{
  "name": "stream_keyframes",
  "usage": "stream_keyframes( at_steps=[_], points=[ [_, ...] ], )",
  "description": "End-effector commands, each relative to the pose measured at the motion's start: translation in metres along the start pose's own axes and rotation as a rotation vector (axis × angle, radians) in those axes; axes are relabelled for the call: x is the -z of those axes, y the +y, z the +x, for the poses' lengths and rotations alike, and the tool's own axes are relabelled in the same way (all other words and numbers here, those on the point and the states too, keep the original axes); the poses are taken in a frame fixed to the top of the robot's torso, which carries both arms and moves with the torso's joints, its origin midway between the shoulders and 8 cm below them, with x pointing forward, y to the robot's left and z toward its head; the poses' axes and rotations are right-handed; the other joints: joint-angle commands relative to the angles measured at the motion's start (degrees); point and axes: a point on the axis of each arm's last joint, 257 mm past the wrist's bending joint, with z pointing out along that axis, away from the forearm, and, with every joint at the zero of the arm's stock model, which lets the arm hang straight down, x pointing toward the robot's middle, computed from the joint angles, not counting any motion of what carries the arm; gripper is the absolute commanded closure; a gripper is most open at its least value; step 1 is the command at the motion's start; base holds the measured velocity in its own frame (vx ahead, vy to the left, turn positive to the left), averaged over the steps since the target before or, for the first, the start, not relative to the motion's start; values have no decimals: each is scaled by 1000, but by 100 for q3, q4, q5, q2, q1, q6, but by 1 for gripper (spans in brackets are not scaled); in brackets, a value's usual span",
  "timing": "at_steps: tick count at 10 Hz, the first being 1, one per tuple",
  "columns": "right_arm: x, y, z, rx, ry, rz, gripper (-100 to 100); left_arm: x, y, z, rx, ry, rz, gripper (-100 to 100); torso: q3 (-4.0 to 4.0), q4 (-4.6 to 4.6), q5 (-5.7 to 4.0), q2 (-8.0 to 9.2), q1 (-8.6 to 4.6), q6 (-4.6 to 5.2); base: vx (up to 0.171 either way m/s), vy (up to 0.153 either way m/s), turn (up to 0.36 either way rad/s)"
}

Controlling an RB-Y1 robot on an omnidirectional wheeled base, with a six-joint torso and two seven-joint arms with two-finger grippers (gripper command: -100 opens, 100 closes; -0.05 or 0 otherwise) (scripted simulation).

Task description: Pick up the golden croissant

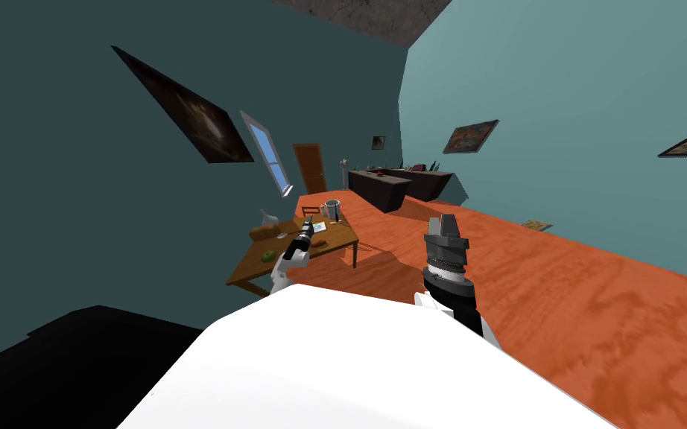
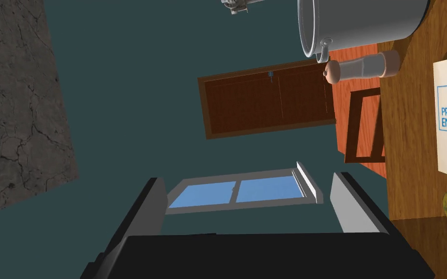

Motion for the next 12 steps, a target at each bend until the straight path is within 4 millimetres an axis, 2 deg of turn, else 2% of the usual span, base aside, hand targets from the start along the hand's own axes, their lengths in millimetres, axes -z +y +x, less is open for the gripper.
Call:
stream_keyframes(
  at_steps=[1,2,3,4,5,7,8,9,10,11,12],
  points=[
    [0,0,0,0,0,0,0,-4,17,-1,8,1,-44,-100,0,0,0,0,0,0,8,20,-48],
    [0,0,0,0,0,0,0,-9,33,0,23,4,-97,-100,1,0,0,1,0,-3,7,25,-77],
    [0,0,0,0,0,0,0,-8,38,0,24,4,-108,-100,0,0,0,0,2,0,8,24,-54],
    [0,0,0,0,0,0,0,-12,59,0,40,7,-171,-100,0,0,1,0,2,-2,17,28,-103],
    [0,0,0,0,0,0,0,-12,60,0,40,7,-172,-100,-1,-1,1,-1,3,-1,13,25,-48],
    [0,0,0,0,0,0,0,-18,90,1,74,11,-265,-100,-1,0,1,-2,6,-1,17,44,-110],
    [0,0,0,0,0,0,0,-15,104,2,75,13,-302,-100,-2,-1,3,-4,12,-1,23,46,-54],
    [0,0,0,0,0,0,0,-15,104,2,75,13,-303,-100,-3,-1,3,-4,11,-4,11,17,17],
    [0,0,0,0,0,0,0,-15,124,3,93,16,-363,-100,-1,0,0,-1,1,-4,15,24,-78],
    [0,0,0,0,0,0,0,-14,126,4,94,17,-369,-100,-1,0,0,-2,2,-2,12,27,-64],
    [0,0,0,0,0,0,0,-12,146,5,113,21,-431,-100,-1,0,1,-1,2,-3,16,44,-77]
  ],
)
